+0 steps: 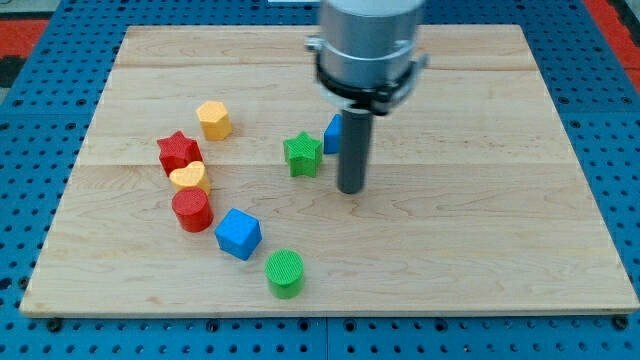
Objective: Move the blue cube into the yellow heart
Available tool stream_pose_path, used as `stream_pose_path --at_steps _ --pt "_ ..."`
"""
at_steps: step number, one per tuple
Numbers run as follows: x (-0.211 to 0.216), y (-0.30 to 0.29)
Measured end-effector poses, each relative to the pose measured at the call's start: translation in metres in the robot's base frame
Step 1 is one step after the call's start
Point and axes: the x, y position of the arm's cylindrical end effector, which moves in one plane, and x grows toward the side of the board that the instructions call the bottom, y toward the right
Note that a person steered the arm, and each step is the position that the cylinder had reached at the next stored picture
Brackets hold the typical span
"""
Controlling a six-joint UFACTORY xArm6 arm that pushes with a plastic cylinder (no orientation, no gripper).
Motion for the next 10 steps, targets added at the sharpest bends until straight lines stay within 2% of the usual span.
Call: stream_pose_path --at_steps 1,3,4,5,6,8,10 --pt "-0.028 -0.039" --pt "0.01 0.067" --pt "0.058 0.09" --pt "0.12 0.061" --pt "0.14 -0.002" --pt "0.114 -0.175" --pt "0.11 -0.072"
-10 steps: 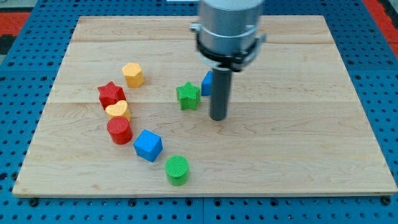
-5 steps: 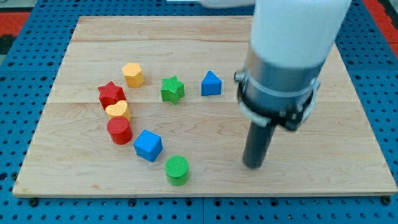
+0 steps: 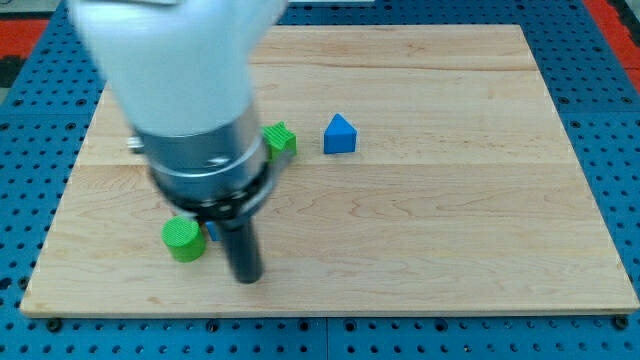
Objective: Move the blue cube into the yellow heart
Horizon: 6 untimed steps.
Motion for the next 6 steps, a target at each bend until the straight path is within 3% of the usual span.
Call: stream_pose_path --at_steps 1,3,4,6 --pt "-0.035 -0.009" --pt "-0.037 -0.069" --pt "-0.083 -0.03" --pt "-0.133 -0.076"
